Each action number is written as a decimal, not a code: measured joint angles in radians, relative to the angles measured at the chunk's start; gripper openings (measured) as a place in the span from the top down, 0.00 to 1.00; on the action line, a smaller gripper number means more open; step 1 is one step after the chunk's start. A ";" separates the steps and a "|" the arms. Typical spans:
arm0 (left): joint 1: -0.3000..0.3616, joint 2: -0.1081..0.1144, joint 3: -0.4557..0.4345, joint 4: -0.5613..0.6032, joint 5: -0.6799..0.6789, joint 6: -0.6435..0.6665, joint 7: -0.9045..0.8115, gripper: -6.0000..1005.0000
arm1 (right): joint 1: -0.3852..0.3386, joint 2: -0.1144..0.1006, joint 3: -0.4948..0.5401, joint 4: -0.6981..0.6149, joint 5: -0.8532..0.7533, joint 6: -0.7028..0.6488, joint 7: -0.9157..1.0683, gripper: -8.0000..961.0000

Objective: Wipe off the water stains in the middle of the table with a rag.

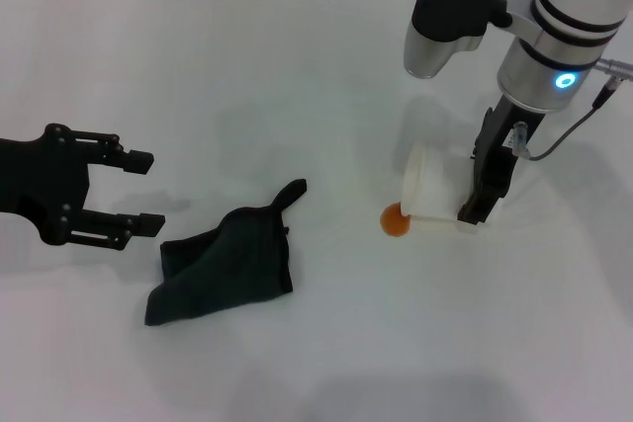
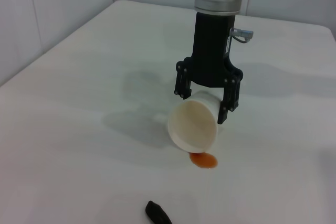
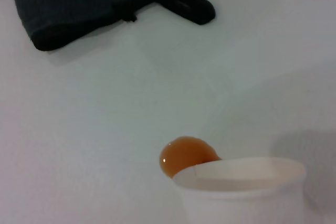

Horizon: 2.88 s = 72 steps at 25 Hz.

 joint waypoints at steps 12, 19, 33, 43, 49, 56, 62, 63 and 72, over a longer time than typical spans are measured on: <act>0.002 0.001 -0.014 0.000 -0.012 0.001 0.001 0.26 | -0.257 -0.009 0.107 -0.408 0.033 -0.087 -0.019 0.29; 0.004 0.009 -0.014 0.000 -0.023 0.002 -0.004 0.26 | -0.480 -0.012 0.304 -0.594 0.254 -0.118 -0.182 0.29; -0.001 0.024 -0.014 0.011 -0.026 0.009 -0.032 0.26 | -0.762 -0.011 0.395 -0.373 0.887 0.042 -0.717 0.29; -0.011 0.027 -0.014 0.012 -0.034 0.009 -0.036 0.26 | -0.760 -0.011 0.403 0.083 1.217 0.064 -1.152 0.29; -0.011 0.027 -0.013 0.012 -0.034 0.009 -0.036 0.26 | -0.757 -0.009 0.404 0.238 1.329 0.051 -1.323 0.29; -0.011 0.026 -0.010 0.012 -0.028 0.009 -0.035 0.26 | -0.744 -0.003 0.400 0.354 1.365 0.056 -1.430 0.29; -0.010 0.023 -0.007 0.012 -0.027 0.009 -0.028 0.26 | -0.724 0.003 0.402 0.446 1.375 0.088 -1.512 0.29; -0.010 0.022 -0.007 0.012 -0.027 0.009 -0.027 0.26 | -0.722 0.004 0.402 0.455 1.375 0.094 -1.518 0.29; -0.008 0.020 -0.006 0.012 -0.026 0.005 -0.023 0.26 | -0.681 0.005 0.402 0.554 1.415 0.134 -1.586 0.29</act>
